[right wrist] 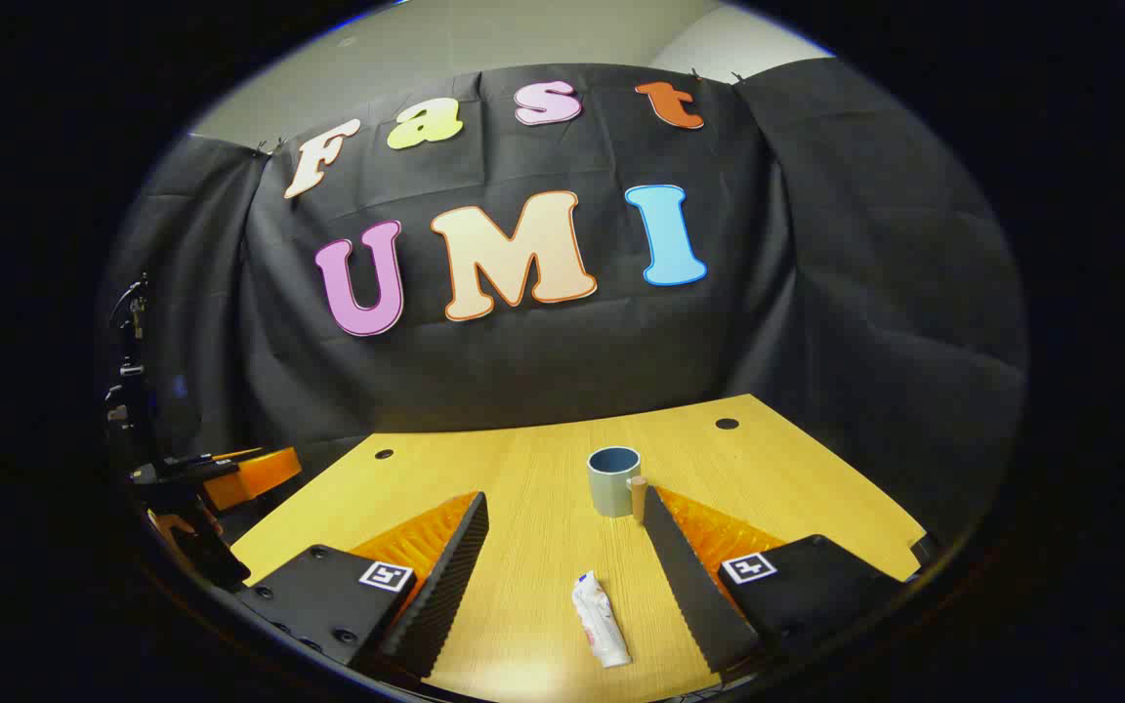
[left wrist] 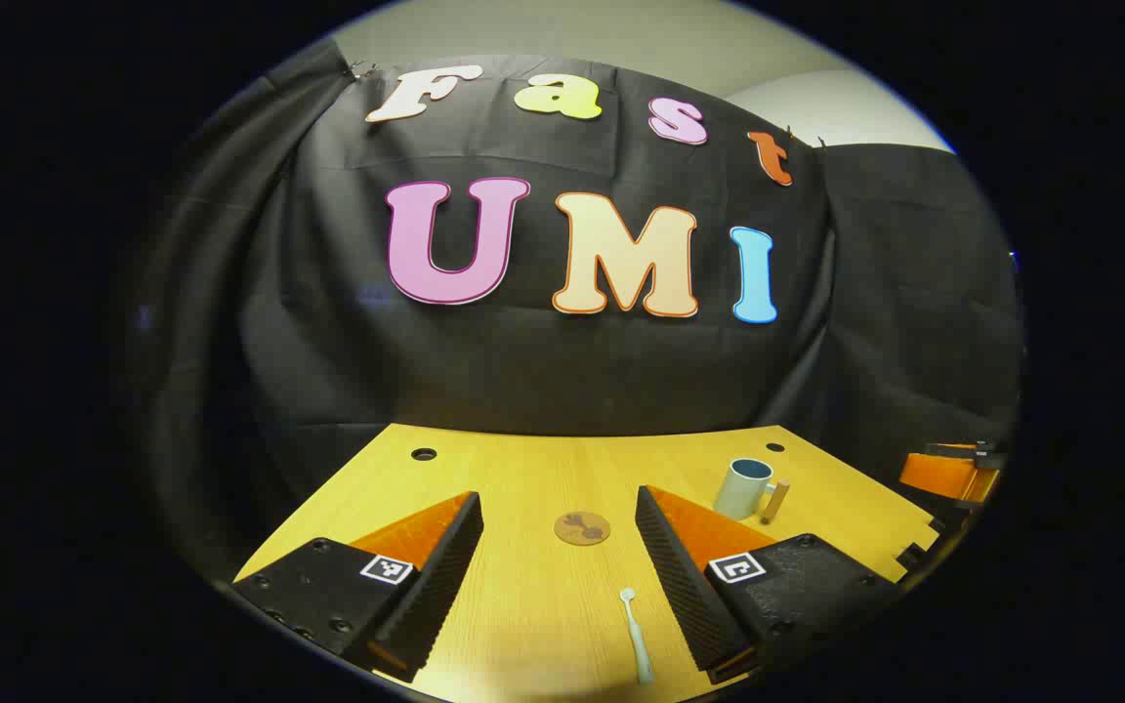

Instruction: Put the toothbrush and toothpaste on the desktop into the cup, then pick up the cup and place it on the coaster on the desktop.

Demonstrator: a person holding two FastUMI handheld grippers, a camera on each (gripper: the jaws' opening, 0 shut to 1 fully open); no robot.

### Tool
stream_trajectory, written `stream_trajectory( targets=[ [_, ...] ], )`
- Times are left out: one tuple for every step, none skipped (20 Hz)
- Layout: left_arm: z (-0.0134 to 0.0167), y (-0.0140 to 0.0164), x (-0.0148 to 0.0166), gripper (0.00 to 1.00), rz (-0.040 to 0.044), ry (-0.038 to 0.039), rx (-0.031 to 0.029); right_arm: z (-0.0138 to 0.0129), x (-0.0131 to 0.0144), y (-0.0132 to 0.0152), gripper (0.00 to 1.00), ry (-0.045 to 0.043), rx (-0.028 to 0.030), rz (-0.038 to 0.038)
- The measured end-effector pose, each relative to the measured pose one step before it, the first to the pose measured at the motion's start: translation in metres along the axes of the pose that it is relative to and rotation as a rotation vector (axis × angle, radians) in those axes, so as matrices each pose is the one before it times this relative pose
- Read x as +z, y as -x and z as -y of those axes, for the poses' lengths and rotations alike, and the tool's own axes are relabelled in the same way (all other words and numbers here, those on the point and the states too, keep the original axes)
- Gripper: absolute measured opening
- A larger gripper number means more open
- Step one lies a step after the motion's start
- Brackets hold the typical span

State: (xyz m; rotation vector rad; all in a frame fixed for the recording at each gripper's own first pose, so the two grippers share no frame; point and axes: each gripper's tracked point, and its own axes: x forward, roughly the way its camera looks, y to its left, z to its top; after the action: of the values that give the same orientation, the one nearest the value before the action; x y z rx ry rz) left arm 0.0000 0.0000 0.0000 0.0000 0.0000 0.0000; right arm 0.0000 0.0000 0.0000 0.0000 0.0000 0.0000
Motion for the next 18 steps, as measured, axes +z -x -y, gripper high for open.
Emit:
stream_trajectory(
  targets=[
    [0.0,-0.00012,-0.00105,0.93,-0.00244,0.00468,-0.00035,0.00188,-0.00105,0.0,0.98,0.00618,-0.00993,-0.0006],
    [-0.00016,0.00066,-0.00133,0.93,-0.00123,0.00524,-0.00089,0.00056,0.00118,-0.00053,0.95,0.00522,-0.00806,0.00612],
    [0.00029,0.00018,-0.00124,0.93,-0.00231,0.00591,-0.00056,-0.00035,-0.00056,-0.00011,0.98,0.00169,-0.00648,0.00281],
    [-0.00029,-0.00019,-0.0013,0.93,-0.00364,0.00468,0.00103,0.00018,-0.00146,-0.0004,0.98,0.0006,-0.00309,-0.005],
    [-0.00088,0.00039,-0.00152,0.93,-0.00252,0.005,0.00187,0.0011,-0.00356,-0.00061,0.98,0.00108,-0.00076,-0.00907],
    [-0.00067,0.00116,-0.00062,0.93,-0.00211,0.00436,0.0023,0.00084,-0.00203,-0.00055,0.98,0.00355,-0.00108,-0.00767],
    [-0.00073,-0.00031,-0.00145,0.93,-0.00282,0.00298,0.00198,0.00064,-0.00111,-0.00106,0.98,0.00435,-0.00093,-0.00492],
    [-0.00098,-0.00017,-0.00109,0.93,-0.00357,0.0018,0.00286,-0.00007,-0.0009,-0.00035,0.98,0.00261,0.00176,-0.00366],
    [-0.00108,-0.00025,-0.00092,0.93,-0.00207,0.00181,0.0032,-0.0005,-0.00087,-0.00009,0.98,0.00068,0.0018,-0.00317],
    [-0.00157,-0.00032,-0.00077,0.94,-0.00407,0.00342,0.00423,0.00025,-0.00089,-0.00069,0.98,0.00037,0.00039,-0.00401],
    [-0.00106,-0.00092,-0.00145,0.94,-0.0034,0.004,0.00454,0.00026,-0.00092,-0.00019,0.98,0.00106,-0.00006,-0.00508],
    [-0.00088,-0.0001,-0.00049,0.94,-0.0009,0.00607,0.00233,0.00033,-0.00158,-0.00048,0.98,0.00118,-0.00011,-0.00721],
    [0.00053,-0.00087,-0.00176,0.94,-0.00382,0.00773,0.00096,0.00068,-0.00204,-0.00104,0.98,0.00109,-0.00039,-0.007],
    [0.00011,-0.0006,-0.00189,0.94,-0.00654,0.00691,-0.00099,0.00032,-0.00166,-0.001,0.98,0.00122,0.00044,-0.00723],
    [-0.00015,-0.00061,-0.00218,0.94,-0.00447,0.00498,0.00066,0.00029,-0.00144,0.00043,0.98,0.0024,-0.00016,-0.00708],
    [0.00013,-0.00041,-0.00075,0.94,-0.00297,0.00351,-0.00064,0.00089,-0.00021,-0.00069,0.94,0.00313,-0.00359,-0.00445],
    [-0.00027,-0.00011,-0.00067,0.94,-0.00168,0.00188,-0.00054,0.0,-0.00064,-0.00031,0.98,0.00353,-0.00171,-0.00359],
    [-0.00163,0.00043,-0.00005,0.94,-0.00208,0.00043,0.00172,-0.0007,-0.00202,-0.00108,0.98,0.00324,0.00063,-0.00576]
  ],
)
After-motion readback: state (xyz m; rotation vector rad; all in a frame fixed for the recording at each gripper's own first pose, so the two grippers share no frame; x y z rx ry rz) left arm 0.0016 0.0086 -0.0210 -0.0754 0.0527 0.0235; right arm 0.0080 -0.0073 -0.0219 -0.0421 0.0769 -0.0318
